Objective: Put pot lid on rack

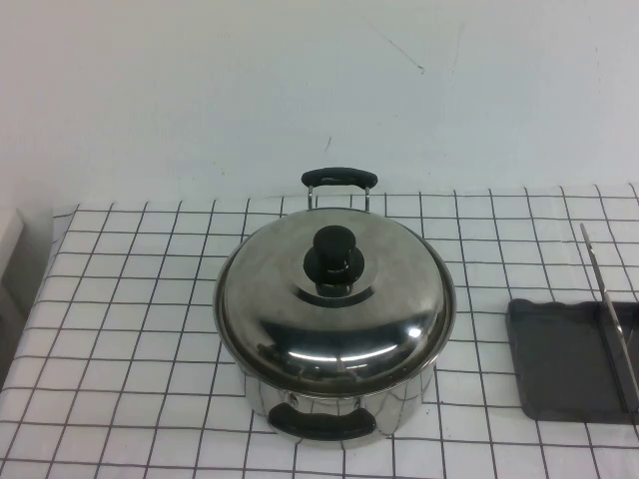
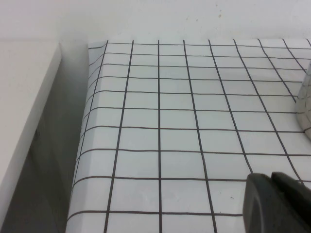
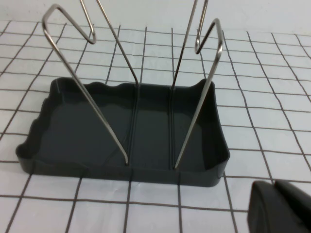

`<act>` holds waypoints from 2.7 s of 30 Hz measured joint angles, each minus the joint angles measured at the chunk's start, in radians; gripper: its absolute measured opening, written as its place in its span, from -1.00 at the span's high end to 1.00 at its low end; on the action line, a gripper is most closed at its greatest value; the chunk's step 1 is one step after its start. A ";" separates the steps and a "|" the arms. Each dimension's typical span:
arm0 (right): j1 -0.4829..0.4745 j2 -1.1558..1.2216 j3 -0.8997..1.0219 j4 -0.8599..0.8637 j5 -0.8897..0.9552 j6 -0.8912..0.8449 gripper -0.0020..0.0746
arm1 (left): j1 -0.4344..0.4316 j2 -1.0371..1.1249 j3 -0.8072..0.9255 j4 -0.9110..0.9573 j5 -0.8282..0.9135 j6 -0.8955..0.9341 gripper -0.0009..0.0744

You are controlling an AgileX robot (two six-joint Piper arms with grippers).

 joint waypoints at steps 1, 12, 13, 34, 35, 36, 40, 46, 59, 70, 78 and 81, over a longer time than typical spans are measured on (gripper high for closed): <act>0.000 0.000 0.000 0.000 0.000 0.000 0.95 | 0.000 0.000 0.000 0.000 0.000 0.000 0.98; 0.000 0.000 0.000 0.000 0.000 0.000 0.95 | 0.000 0.000 0.000 0.000 0.000 0.000 0.98; 0.000 0.000 0.000 0.000 0.000 0.000 0.95 | 0.000 0.000 0.000 0.000 0.000 0.000 0.98; 0.000 0.000 0.000 0.000 0.000 0.000 0.95 | 0.000 0.000 0.000 0.000 0.000 0.000 0.98; 0.000 0.000 0.000 0.000 0.000 0.000 0.95 | 0.000 0.000 0.000 0.000 0.000 0.000 0.98; 0.000 0.000 0.000 0.000 0.000 0.000 0.95 | 0.000 0.000 0.000 0.000 0.000 0.000 0.98; 0.000 0.000 0.000 0.000 0.000 0.000 0.95 | 0.000 0.000 0.000 0.000 0.000 0.000 0.98; 0.000 0.000 0.000 0.000 0.000 0.000 0.95 | 0.000 0.000 0.005 -0.261 -0.041 -0.111 0.98; 0.000 0.000 0.000 0.000 0.000 0.000 0.95 | 0.000 0.000 0.005 -0.722 -0.262 -0.081 0.98; 0.000 0.000 0.000 0.000 0.000 0.000 0.95 | -0.001 0.252 -0.472 -0.532 0.027 0.162 0.98; 0.000 0.000 0.000 0.000 0.000 0.000 0.95 | -0.116 0.656 -0.664 -0.324 0.021 0.273 0.94; 0.000 0.000 0.000 0.000 0.000 0.000 0.95 | -0.268 0.748 -0.664 -0.081 -0.085 0.102 0.68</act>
